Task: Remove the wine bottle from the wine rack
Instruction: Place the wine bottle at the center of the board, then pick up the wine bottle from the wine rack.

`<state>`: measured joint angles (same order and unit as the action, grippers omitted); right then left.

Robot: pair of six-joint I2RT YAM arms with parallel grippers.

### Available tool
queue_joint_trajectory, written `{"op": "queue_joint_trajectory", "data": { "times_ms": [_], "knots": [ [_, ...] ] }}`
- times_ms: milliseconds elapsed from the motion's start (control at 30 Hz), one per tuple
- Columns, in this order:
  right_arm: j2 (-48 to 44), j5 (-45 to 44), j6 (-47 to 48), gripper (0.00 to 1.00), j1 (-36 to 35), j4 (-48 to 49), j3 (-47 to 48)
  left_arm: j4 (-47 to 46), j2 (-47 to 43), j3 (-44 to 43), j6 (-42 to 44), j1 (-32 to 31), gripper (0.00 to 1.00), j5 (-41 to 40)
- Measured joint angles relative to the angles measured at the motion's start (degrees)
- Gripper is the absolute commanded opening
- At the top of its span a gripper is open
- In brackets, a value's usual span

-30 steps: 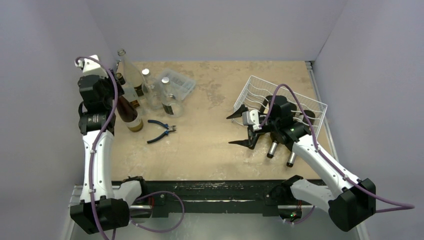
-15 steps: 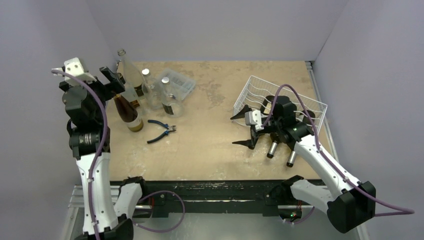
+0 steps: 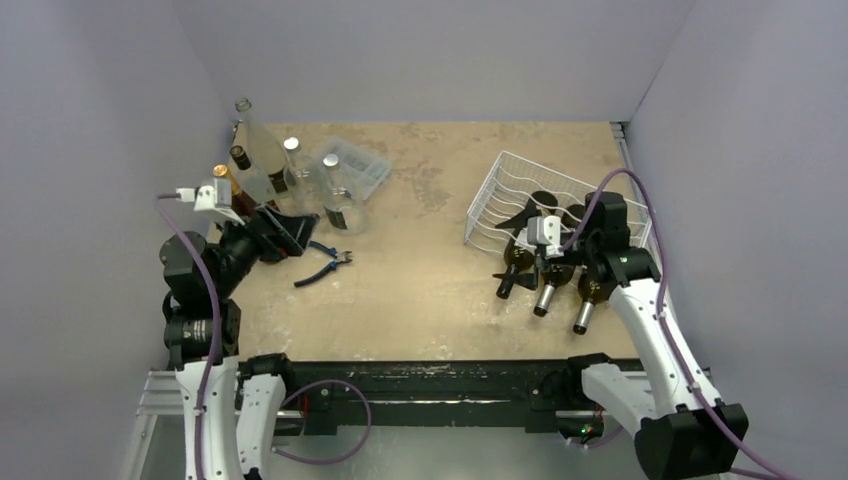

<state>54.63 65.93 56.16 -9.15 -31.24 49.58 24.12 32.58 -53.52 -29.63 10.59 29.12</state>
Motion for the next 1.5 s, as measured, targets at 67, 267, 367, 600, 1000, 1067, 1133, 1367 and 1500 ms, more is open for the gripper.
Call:
{"op": "queue_joint_trajectory", "data": {
  "times_ms": [67,267,367,600,1000,1067,1133,1367,1500],
  "knots": [
    [-0.66,0.72,0.04,0.99,2.45,-0.57,0.0,1.27,-1.81,3.58,-1.79,-1.84,0.99,2.51],
    [-2.54,1.75,-3.23,0.99,9.66,0.48,0.0,1.25,-7.91,9.42,-5.33,-13.14,0.98,3.85],
    [-3.37,1.49,-8.28,0.99,12.5,2.64,-0.02,-1.14,-9.22,12.83,-7.1,-19.15,0.97,3.41],
    [-5.95,0.42,-17.94,0.99,17.46,4.94,-0.02,-5.03,-3.37,16.79,-8.5,-36.35,0.97,-4.28],
    [-15.85,-3.96,-20.65,0.99,20.13,1.51,-7.87,-24.26,22.56,16.65,-7.52,-59.54,0.97,-19.91],
    [-16.37,-5.35,-21.31,0.99,20.35,1.92,-7.89,-27.28,27.3,16.65,-7.43,-60.67,0.97,-20.79],
    [-16.55,-7.37,-22.56,0.99,20.46,2.69,-7.87,-30.86,31.45,16.65,-7.48,-61.68,0.97,-21.7],
    [-16.81,-13.97,-27.34,0.99,20.46,5.79,-7.89,-40.26,42.23,13.6,-8.76,-63.58,0.93,-24.72],
    [-17.59,-17.14,-29.7,0.99,20.46,7.54,-8.13,-43.82,49.13,10.25,-9.68,-63.89,0.91,-25.53]
  ]
}}
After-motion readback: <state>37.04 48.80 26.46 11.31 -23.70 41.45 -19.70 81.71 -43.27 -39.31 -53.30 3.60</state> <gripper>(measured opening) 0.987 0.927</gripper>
